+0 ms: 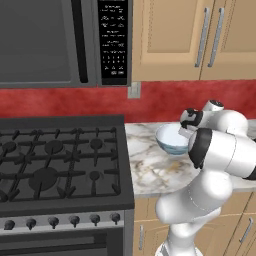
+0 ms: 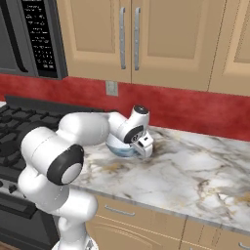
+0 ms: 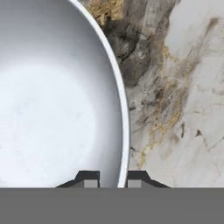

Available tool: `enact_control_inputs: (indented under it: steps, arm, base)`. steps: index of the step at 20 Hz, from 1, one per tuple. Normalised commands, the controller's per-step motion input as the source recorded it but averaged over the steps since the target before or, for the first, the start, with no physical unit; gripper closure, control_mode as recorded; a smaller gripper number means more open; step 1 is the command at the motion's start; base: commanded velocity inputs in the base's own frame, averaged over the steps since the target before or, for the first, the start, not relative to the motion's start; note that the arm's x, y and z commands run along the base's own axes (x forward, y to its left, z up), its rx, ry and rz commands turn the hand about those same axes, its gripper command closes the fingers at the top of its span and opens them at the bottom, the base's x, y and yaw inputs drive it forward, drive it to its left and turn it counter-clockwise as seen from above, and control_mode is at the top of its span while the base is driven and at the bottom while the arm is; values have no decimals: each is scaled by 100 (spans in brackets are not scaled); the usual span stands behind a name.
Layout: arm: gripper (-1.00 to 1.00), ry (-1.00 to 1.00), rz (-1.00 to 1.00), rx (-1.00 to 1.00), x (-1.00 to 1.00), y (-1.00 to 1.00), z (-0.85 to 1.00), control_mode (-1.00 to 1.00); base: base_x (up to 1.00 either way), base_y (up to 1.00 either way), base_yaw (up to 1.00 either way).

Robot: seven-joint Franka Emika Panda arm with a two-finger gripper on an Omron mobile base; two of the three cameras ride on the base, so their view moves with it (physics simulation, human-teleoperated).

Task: Pick the cup and bowl from the counter and place them on the counter next to the sink.

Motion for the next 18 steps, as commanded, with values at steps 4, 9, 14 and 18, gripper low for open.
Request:
enact_control_inputs:
  steps: [4, 9, 14, 18]
  arm:
    - [100, -3, 0, 0, -30, 0, 22, -100]
    - [100, 0, -2, 0, -36, -2, 9, -100]
    - [100, -8, -13, 1, -14, -2, 0, -100]
    - [100, -5, -20, 10, -4, 0, 0, -100]
  base:
    - [0, 0, 0]
    - [0, 0, 0]
    - [0, 0, 0]
    - [0, 0, 0]
